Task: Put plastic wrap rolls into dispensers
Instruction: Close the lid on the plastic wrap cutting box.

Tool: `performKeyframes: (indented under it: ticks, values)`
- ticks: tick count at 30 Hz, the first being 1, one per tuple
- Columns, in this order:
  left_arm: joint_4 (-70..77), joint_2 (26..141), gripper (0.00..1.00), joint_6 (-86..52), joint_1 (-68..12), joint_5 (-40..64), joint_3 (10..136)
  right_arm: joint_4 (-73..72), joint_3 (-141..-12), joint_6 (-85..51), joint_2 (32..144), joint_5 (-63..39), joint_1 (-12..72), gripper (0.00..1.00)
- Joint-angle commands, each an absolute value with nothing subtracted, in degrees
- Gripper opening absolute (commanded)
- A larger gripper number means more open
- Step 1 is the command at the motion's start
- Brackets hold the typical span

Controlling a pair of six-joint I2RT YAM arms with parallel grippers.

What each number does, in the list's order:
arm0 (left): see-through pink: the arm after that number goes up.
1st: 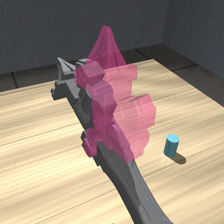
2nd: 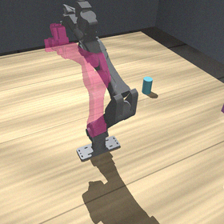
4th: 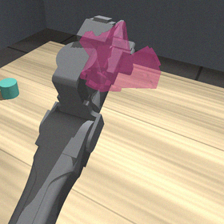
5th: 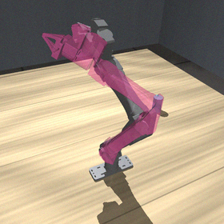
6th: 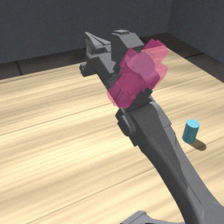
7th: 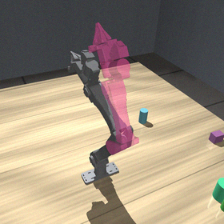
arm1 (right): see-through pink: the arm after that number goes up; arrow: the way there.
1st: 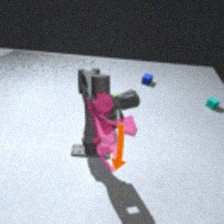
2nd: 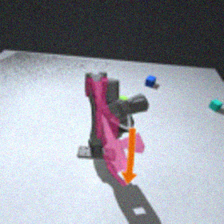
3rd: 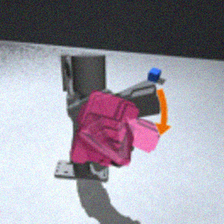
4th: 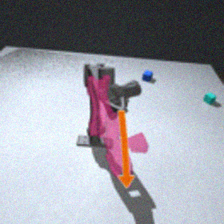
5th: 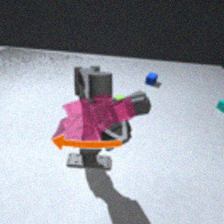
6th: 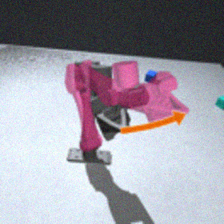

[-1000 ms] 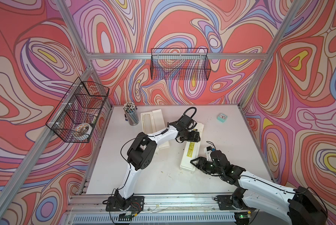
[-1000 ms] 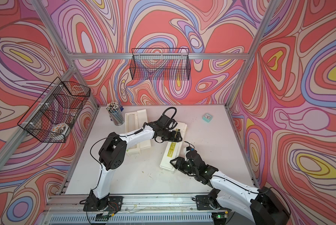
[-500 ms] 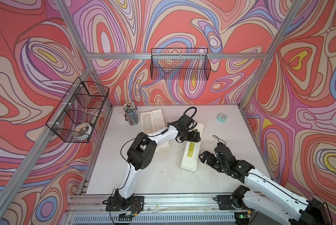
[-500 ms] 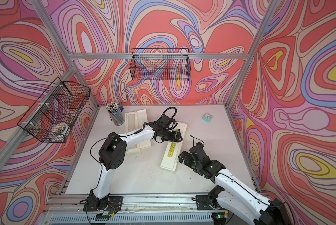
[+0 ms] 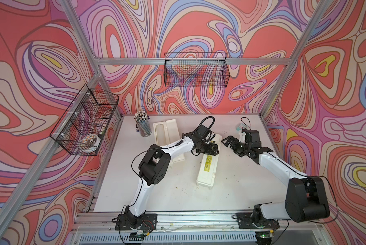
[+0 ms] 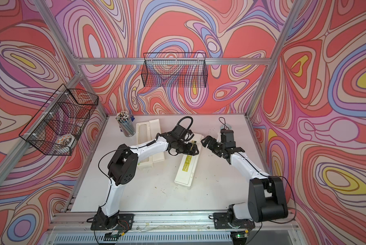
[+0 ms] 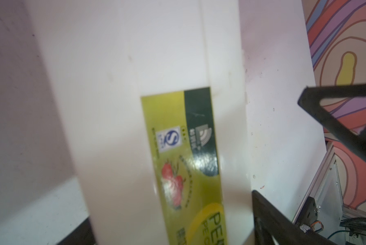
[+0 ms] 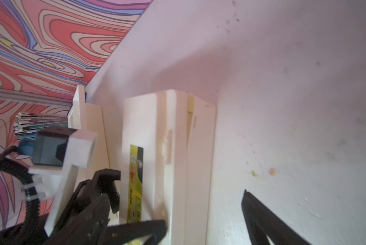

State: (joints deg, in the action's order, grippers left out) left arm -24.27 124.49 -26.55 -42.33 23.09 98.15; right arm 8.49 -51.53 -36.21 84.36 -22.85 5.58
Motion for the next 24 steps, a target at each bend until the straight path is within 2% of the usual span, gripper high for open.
performKeyframes:
  ticks: [1, 4, 12, 15, 24]
  values:
    - [-29.3, 127.2, 0.9, -24.2, -42.7, 25.1, 96.9, 2.7, -54.9, -33.8, 90.9, -28.8, 5.4, 0.98]
    - [-27.6, 126.5, 0.9, -24.4, -42.7, 26.0, 95.7, 2.9, -56.2, -33.5, 94.5, -27.9, 5.4, 0.98]
    - [-23.9, 125.5, 0.94, -21.2, -42.7, 29.1, 95.8, 0.7, -54.6, -34.8, 94.7, -28.0, 4.3, 0.98]
    - [-22.9, 124.8, 1.0, -19.8, -42.7, 29.7, 95.7, -0.4, -54.2, -35.1, 95.2, -29.3, 4.4, 0.98]
    - [-20.7, 124.2, 1.0, -19.0, -42.3, 31.2, 97.4, 1.5, -52.9, -31.8, 96.2, -32.4, 4.4, 0.96]
